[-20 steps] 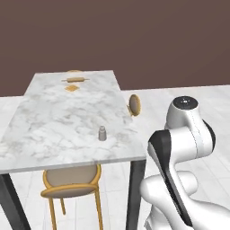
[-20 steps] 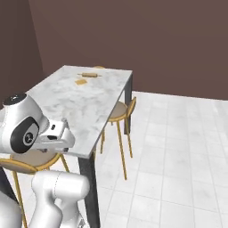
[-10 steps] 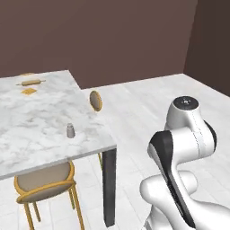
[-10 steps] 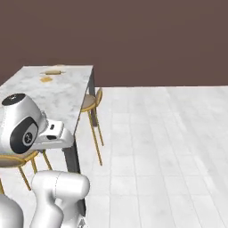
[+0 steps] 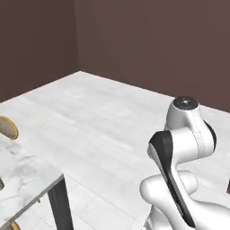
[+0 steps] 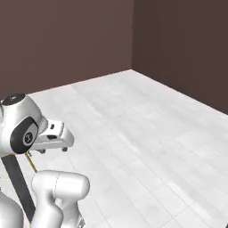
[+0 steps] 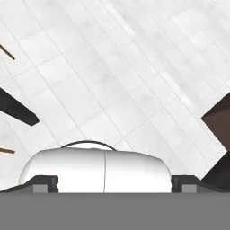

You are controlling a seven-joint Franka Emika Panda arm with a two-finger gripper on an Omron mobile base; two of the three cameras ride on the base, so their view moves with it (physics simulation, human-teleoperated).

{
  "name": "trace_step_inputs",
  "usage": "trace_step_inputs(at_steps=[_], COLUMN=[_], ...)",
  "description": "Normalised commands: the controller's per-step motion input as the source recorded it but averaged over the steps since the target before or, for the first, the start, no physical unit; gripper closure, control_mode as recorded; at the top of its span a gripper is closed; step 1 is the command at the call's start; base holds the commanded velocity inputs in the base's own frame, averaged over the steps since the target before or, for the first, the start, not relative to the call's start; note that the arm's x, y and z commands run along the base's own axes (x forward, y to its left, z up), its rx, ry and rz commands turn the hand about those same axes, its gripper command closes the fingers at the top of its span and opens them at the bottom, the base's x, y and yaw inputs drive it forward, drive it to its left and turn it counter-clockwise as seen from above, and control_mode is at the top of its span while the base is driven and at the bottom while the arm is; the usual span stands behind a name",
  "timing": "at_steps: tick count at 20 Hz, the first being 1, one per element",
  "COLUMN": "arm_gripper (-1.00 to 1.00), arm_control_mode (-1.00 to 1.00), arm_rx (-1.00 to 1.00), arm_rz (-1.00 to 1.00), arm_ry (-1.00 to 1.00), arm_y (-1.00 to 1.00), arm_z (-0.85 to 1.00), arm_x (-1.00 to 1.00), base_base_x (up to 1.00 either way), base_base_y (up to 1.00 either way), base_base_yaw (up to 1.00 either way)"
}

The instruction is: Move the shaker and mayonnaise from the cabinet to the dining counter.

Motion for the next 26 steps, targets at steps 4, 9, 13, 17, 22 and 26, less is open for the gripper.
trace_step_inputs(at_steps=[4, 9, 13, 17, 22, 26], arm_gripper=[-1.0, -1.0, -1.0, -1.0, -1.0, -1.0], arm_control_mode=[1.0, 1.0, 1.0, 1.0, 1.0, 1.0], arm_rx=[0.0, 0.0, 0.0, 0.0, 0.0, 0.0], arm_rz=[0.0, 0.0, 0.0, 0.0, 0.0, 0.0], arm_ry=[0.0, 0.0, 0.0, 0.0, 0.0, 0.0], arm_y=[0.0, 0.0, 0.0, 0.0, 0.0, 0.0], arm_z=[0.0, 0.0, 0.0, 0.0, 0.0, 0.0], arm_x=[0.0, 0.0, 0.0, 0.0, 0.0, 0.0], base_base_x=[-0.13, -0.27, -0.31, -0.33, -0.38, -0.08], base_base_y=[0.16, 0.19, 0.19, 0.2, 0.23, -0.12], base_base_yaw=[-0.84, -0.77, -0.72, -0.69, -0.59, -0.11])
